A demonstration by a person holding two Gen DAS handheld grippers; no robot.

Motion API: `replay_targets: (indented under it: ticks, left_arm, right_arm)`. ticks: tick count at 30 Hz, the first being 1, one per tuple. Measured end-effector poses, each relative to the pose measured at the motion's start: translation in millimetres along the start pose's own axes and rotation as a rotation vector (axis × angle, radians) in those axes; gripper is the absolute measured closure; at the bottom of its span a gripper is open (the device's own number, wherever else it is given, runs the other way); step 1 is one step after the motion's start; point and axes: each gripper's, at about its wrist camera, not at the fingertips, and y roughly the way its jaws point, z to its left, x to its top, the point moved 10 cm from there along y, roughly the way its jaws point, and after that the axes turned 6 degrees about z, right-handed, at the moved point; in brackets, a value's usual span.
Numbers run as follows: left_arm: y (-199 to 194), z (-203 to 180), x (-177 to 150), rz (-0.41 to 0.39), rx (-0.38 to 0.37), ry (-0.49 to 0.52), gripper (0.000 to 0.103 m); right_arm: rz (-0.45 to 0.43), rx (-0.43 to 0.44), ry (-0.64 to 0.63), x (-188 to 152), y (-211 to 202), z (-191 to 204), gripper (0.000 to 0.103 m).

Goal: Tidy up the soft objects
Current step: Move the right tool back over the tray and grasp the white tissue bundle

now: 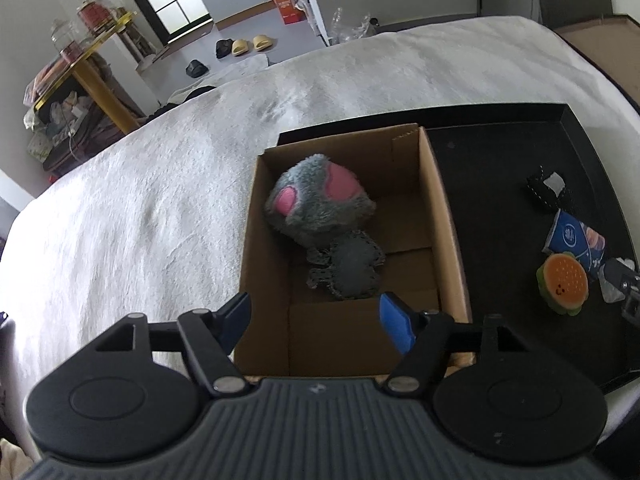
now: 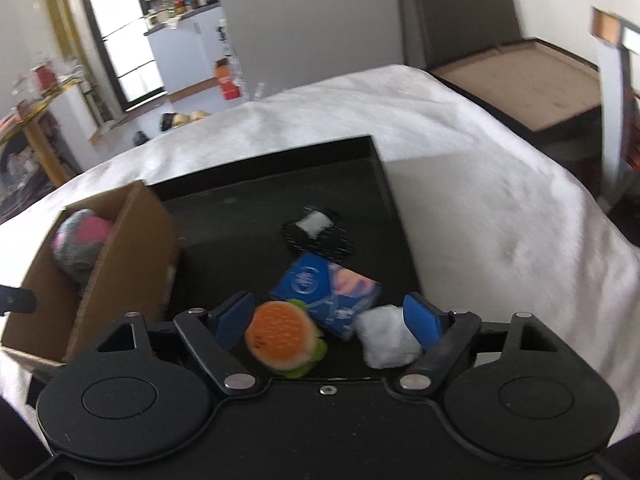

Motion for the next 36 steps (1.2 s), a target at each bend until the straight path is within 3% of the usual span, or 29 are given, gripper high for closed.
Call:
replay_targets:
  ticks: [2, 7, 23, 36]
  left_arm:
    - [0.5, -2.5, 1.7, 0.002, 0.010, 0.009, 0.033]
    - [3.3, -5.5, 6.6, 0.011, 0.028, 0.015, 0.033]
    - [3.1, -1.8, 9.8, 0.021, 0.047, -0.009, 0.033]
    - [-4.9, 5.9, 6.2, 0.006, 0.046, -0.022, 0.033]
  right_arm:
    - [0.009, -0.012, 0.020, -4.1, 6.0, -8.0, 0.033]
    - [0.036, -0.045, 0.025, -11.2, 20.2, -23.2, 0.041]
    - [0.027, -0.042, -0.057, -10.0, 27.3, -26.4, 0.058]
    - [0.146, -0.081, -0.110, -27.4, 47.2, -26.9, 0.056]
